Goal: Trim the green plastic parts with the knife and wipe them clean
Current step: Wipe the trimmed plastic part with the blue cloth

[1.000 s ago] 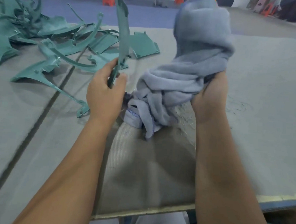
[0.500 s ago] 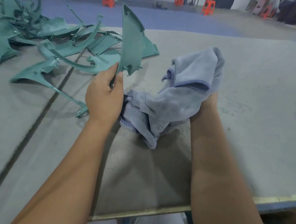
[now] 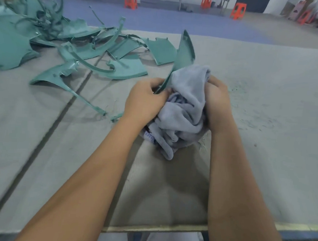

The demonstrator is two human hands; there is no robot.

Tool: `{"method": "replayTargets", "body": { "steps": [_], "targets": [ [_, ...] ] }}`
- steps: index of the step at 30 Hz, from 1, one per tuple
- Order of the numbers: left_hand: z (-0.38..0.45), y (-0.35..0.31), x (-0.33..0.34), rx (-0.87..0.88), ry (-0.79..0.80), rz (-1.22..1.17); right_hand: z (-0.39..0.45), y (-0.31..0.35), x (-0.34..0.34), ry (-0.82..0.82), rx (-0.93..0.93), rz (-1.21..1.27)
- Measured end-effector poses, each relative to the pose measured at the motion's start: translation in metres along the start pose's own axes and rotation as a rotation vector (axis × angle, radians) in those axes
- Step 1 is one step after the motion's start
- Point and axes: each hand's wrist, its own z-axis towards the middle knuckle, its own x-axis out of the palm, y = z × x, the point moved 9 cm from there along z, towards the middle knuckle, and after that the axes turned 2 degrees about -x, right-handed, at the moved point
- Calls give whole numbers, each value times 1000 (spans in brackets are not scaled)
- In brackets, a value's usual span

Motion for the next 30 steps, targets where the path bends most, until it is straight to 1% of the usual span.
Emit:
{"method": "replayTargets", "body": {
  "steps": [1,2,3,4,5,6,7,8,9,11,12,13,14,15,17,20,22,23,26,27,28,30],
  "targets": [
    [4,-3,-3,8,-11,22,1,3,-10,-99,-3,-172],
    [9,-3,-6,-3,-13,33,-1,9,-25,-242,-44,-303],
    [12,-7,-10,2,-18,56,-10,25,-40,-402,-133,-356],
    [16,-13,-14,19,-24,83,-22,45,-50,-538,-283,-316],
    [20,-21,-18,38,-30,117,-31,60,-53,-586,-434,-238],
    [24,-29,-22,65,-33,134,-34,73,-48,-547,-533,-181],
    [28,-39,-27,92,-41,146,-33,83,-38,-442,-562,-161],
    [33,-48,-31,117,-50,153,-25,85,-22,-281,-496,-200],
    [36,-58,-36,138,-63,156,-16,80,-4,-116,-395,-315],
    [41,-73,-48,185,-93,168,-5,59,21,168,-252,-630],
    [43,-76,-53,206,-106,175,-2,50,26,257,-204,-713],
    [44,-75,-56,212,-114,193,3,40,26,307,-161,-696],
    [45,-71,-57,208,-111,222,6,33,25,337,-105,-595],
    [44,-64,-56,186,-106,257,11,24,19,324,-38,-485],
    [38,-42,-54,113,-114,314,17,10,6,240,77,-339],
    [22,-13,-50,35,-172,377,24,-7,-8,113,194,-243],
    [9,0,-42,31,-188,395,24,-9,-13,100,242,-325],
    [4,4,-36,37,-181,402,29,-8,-21,40,234,-342],
    [-7,9,-26,60,-184,462,36,-2,-49,-136,303,-138],
    [-8,8,-26,70,-206,475,41,6,-64,-208,292,-114],
    [-9,7,-29,84,-238,476,48,18,-79,-291,230,-114],
    [-11,1,-37,129,-325,463,63,53,-107,-453,47,-232]
  ]
}}
